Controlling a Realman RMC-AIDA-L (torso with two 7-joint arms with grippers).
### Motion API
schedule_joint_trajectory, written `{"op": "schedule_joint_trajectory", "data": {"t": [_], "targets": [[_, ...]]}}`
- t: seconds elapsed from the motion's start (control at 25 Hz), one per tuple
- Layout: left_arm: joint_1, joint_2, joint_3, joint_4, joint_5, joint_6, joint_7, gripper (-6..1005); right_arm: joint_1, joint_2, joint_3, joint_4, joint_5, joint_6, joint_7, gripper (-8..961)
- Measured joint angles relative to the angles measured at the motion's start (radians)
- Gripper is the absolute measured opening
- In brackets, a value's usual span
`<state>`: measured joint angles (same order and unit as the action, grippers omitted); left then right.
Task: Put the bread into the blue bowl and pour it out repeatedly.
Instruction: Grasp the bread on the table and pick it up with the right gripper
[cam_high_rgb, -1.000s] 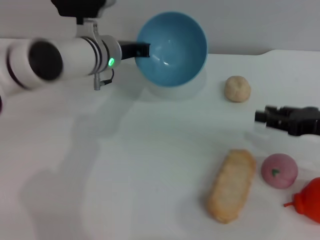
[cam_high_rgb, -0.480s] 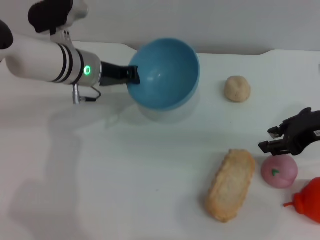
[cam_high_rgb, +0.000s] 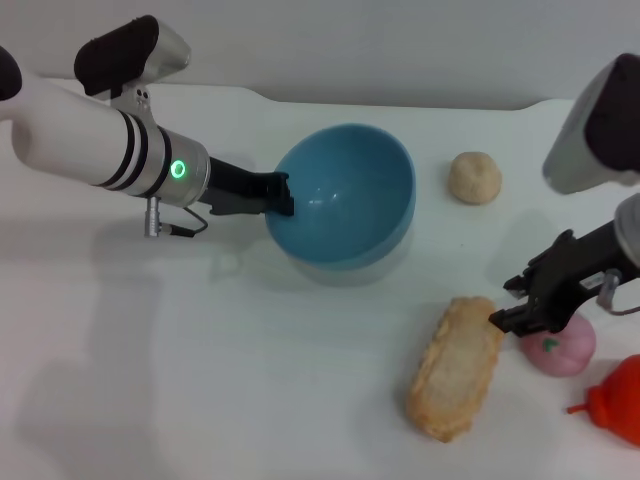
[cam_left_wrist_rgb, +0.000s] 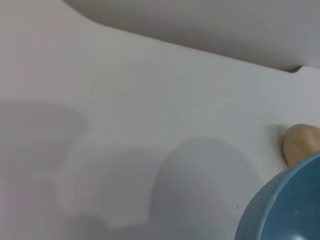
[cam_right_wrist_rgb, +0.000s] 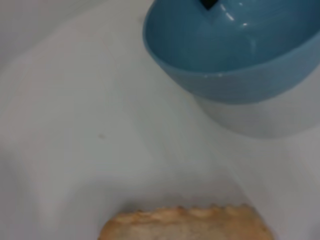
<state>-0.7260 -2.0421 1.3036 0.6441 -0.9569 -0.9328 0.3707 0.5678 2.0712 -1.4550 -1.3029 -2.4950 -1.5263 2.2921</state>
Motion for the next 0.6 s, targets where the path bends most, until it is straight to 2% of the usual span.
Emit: {"op": "schedule_joint_trajectory", "data": {"t": [0.4, 0.6], "targets": [[-0.001, -0.009, 0.006, 0.099, 0.151, -0.058, -0.117, -1, -0.007, 0.004, -0.087, 0.065, 0.025, 0.047, -0.021, 457], [-0.008, -0.01, 0.007, 0.109, 0.171, -0.069, -0.131, -1, -0.006, 0.004, -0.13, 0.131, 0.048, 0.103, -0.022, 457]]}}
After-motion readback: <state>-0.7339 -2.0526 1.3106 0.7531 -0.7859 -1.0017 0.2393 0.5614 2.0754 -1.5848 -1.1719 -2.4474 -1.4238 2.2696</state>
